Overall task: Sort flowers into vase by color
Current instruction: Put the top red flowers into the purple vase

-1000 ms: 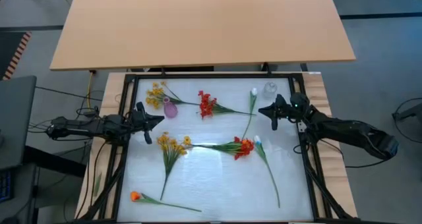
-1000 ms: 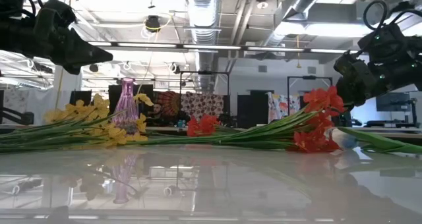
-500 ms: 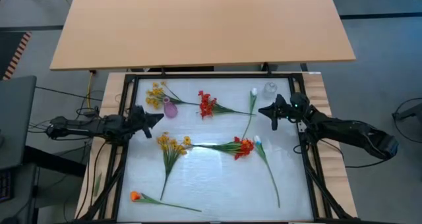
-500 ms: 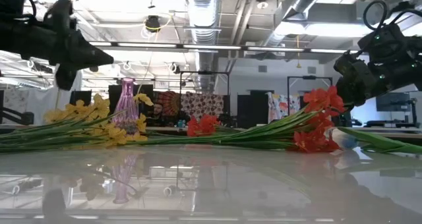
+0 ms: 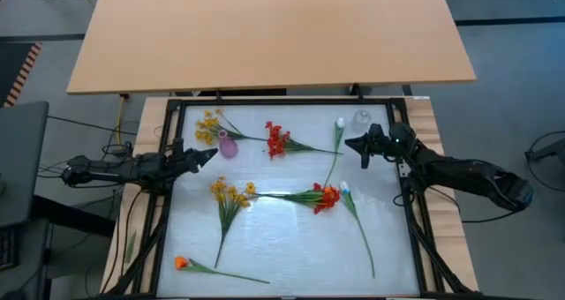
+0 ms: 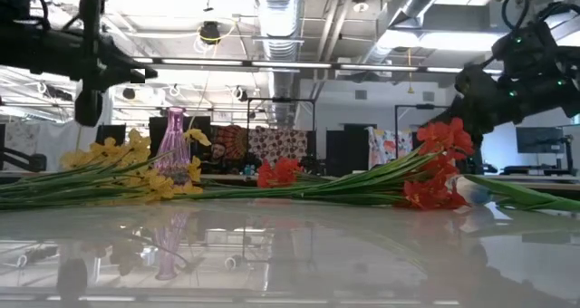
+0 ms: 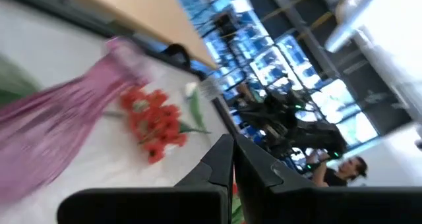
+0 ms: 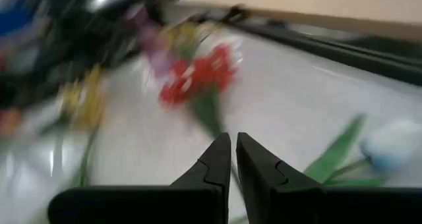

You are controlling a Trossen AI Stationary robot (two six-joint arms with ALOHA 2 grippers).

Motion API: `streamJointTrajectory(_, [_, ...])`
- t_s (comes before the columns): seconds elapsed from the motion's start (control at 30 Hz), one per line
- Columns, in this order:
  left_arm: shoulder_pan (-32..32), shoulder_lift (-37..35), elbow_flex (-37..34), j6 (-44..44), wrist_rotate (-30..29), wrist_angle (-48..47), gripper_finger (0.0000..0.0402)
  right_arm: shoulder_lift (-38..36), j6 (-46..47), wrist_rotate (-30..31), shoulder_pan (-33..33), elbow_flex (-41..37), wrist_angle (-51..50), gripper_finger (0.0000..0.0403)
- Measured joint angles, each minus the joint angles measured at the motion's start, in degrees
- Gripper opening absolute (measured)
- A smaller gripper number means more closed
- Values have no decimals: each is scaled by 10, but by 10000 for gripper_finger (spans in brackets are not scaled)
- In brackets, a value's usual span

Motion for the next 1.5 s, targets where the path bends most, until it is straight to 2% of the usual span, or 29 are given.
streamJointTrajectory(0.07, [0, 0, 0, 50, 20, 27, 0, 3, 94, 22, 4, 8, 17, 55])
streamJointTrajectory(0.17, [0, 0, 0, 96, 30, 39, 0, 3, 154, -21, 31, 51, 34, 55])
streamJointTrajectory(0.23, [0, 0, 0, 113, 32, 37, 0, 9, 182, -29, 64, 95, 33, 55])
streamJointTrajectory(0.3, [0, 0, 0, 132, 44, 37, 0, 22, 174, -27, 101, 150, 29, 55])
streamJointTrajectory(0.37, [0, 0, 0, 153, 60, 37, 0, 44, 111, -21, 141, 205, 32, 54])
streamJointTrajectory(0.47, [0, 0, 0, 179, 78, 37, 0, 98, 61, 75, 188, 281, 3, 54])
streamJointTrajectory(0.53, [0, 0, 0, 190, 86, 36, 0, 144, 58, 114, 199, 329, -51, 54])
streamJointTrajectory(0.63, [0, 0, 1, 189, 90, 24, 0, 226, 48, 114, 201, 401, -156, 54])
streamJointTrajectory(0.8, [0, 6, 1, 188, 128, 9, 0, 368, 2, 106, 207, 524, -412, 67])
streamJointTrajectory(0.87, [0, 8, 1, 188, 140, 6, 0, 418, -26, 105, 209, 571, -499, 81])
streamJointTrajectory(0.97, [0, 15, 1, 192, 153, 6, 0, 489, -68, 105, 209, 622, -579, 113])
streamJointTrajectory(1.13, [0, 42, 8, 224, 192, -6, 10, 586, -130, 127, 209, 695, -625, 196])
streamJointTrajectory(1.3, [0, 97, 54, 233, 193, -46, 57, 664, -178, 144, 202, 758, -676, 272])
streamJointTrajectory(1.5, [0, 166, 85, 246, 200, -75, 117, 726, -209, 194, 197, 792, -686, 288])
